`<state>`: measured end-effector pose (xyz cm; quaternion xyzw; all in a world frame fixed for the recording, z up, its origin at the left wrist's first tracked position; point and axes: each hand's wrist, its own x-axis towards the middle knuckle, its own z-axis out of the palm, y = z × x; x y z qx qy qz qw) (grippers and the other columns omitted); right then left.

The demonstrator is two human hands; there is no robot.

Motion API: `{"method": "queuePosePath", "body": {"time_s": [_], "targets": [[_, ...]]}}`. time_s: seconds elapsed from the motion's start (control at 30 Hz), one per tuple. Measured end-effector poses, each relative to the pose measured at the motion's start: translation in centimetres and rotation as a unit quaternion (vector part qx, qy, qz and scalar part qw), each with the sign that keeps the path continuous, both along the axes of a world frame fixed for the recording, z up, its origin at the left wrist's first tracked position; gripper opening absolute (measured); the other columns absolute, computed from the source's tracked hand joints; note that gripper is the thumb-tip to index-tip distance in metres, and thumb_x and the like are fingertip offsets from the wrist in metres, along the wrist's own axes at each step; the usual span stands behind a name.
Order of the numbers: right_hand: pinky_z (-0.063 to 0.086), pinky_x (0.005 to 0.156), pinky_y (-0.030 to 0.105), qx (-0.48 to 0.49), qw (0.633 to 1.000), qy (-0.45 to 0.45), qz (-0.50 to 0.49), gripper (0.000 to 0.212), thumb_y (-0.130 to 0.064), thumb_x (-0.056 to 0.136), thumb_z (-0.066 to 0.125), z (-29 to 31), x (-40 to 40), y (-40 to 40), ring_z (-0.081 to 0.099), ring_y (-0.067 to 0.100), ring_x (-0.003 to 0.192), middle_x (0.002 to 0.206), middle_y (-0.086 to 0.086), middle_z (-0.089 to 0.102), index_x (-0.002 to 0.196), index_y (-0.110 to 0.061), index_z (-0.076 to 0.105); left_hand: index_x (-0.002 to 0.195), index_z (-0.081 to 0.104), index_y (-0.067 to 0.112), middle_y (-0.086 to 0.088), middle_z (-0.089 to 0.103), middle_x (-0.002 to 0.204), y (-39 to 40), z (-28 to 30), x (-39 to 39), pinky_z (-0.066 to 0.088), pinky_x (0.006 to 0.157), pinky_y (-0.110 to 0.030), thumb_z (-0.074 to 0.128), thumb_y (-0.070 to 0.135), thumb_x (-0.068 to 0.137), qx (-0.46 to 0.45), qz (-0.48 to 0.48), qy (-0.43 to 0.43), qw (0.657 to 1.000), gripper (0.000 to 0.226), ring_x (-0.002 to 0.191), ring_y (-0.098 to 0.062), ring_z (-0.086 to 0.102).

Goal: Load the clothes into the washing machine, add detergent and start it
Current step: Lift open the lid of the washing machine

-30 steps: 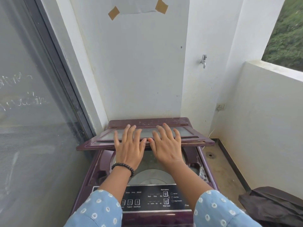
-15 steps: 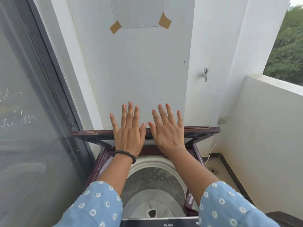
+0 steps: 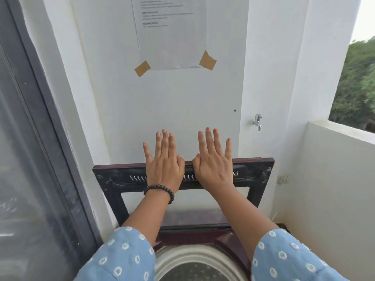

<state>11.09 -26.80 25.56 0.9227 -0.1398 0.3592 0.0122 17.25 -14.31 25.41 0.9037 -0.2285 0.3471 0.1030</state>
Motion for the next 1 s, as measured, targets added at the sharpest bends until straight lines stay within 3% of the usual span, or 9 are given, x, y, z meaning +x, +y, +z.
{"method": "queuePosePath", "body": {"time_s": [0.23,0.53,1.0], "targets": [[-0.01,0.119,0.053,0.019,1.0,-0.014,-0.011,0.071,-0.034,0.087,0.009,0.8,4.6,-2.0,-0.018,0.022,0.149,0.163,0.006,-0.011,0.155,-0.018,-0.006,0.152,-0.011,0.01,-0.007,-0.011,0.163,-2.1,1.1,4.6,-0.005,0.119,-0.058,-0.006,0.04,0.088,-0.013,-0.004,0.01,1.0,0.071,0.148,-0.02,-0.018],[-0.013,0.119,0.048,0.043,0.999,-0.014,-0.023,0.077,-0.035,0.082,0.002,0.6,9.3,-3.9,-0.021,0.019,0.148,0.162,0.005,-0.015,0.154,-0.011,-0.008,0.147,-0.023,0.01,-0.007,-0.024,0.16,-4.1,1.3,9.1,-0.007,0.119,-0.057,0.012,0.032,0.099,0.008,-0.011,0.02,1.0,0.063,0.148,-0.022,-0.022],[-0.01,0.12,0.049,0.056,0.998,-0.012,-0.028,0.074,-0.032,0.087,0.013,-0.4,12.4,-5.5,-0.02,0.019,0.148,0.162,0.004,-0.017,0.154,-0.009,-0.009,0.152,-0.017,0.008,-0.01,-0.025,0.16,-5.3,1.0,12.1,-0.005,0.119,-0.057,0.019,0.029,0.097,0.045,-0.021,0.036,0.998,0.069,0.149,-0.023,-0.02]]}}
